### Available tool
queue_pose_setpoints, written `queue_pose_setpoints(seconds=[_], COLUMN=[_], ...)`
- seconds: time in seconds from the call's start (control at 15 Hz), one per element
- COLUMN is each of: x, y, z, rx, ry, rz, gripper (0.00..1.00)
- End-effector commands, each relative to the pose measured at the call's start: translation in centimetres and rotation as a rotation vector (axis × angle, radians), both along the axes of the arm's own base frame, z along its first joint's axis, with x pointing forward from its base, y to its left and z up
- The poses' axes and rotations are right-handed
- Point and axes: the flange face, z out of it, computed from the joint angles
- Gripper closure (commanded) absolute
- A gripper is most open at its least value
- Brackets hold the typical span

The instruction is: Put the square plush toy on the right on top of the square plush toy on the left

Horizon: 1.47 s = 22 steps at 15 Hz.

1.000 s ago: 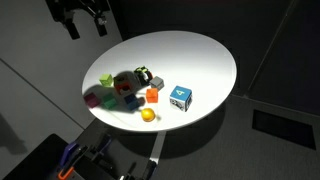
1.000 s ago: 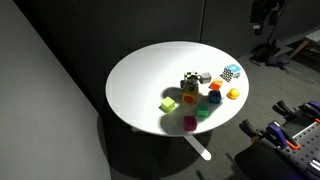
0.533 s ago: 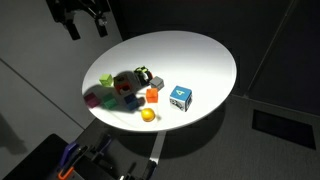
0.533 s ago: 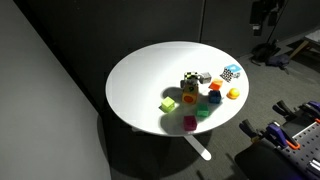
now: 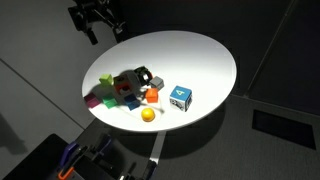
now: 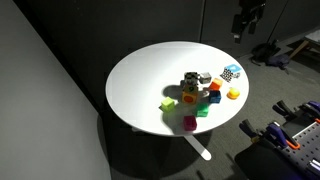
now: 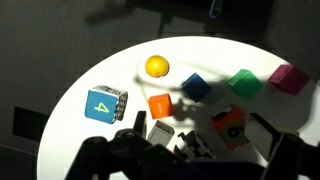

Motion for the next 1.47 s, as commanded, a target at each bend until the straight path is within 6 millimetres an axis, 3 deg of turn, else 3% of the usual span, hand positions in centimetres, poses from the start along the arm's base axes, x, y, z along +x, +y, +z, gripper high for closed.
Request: queue_pose_setpoints(seconds=[0.0, 0.47, 0.93, 1.4], x=[2.4, 5.5, 6.6, 6.8], y=[-0.1, -3.4, -7.9, -10.7], z=[-1.4, -5.1, -8.0, -11.4], rx=[-0.017, -0.006, -0.045, -0.035], ry=[-0.090, -0.136, -0.135, -0.133], rz=[-0.050, -0.322, -0.578, -0.565], gripper=[0.00, 0.00, 0.00, 0.00])
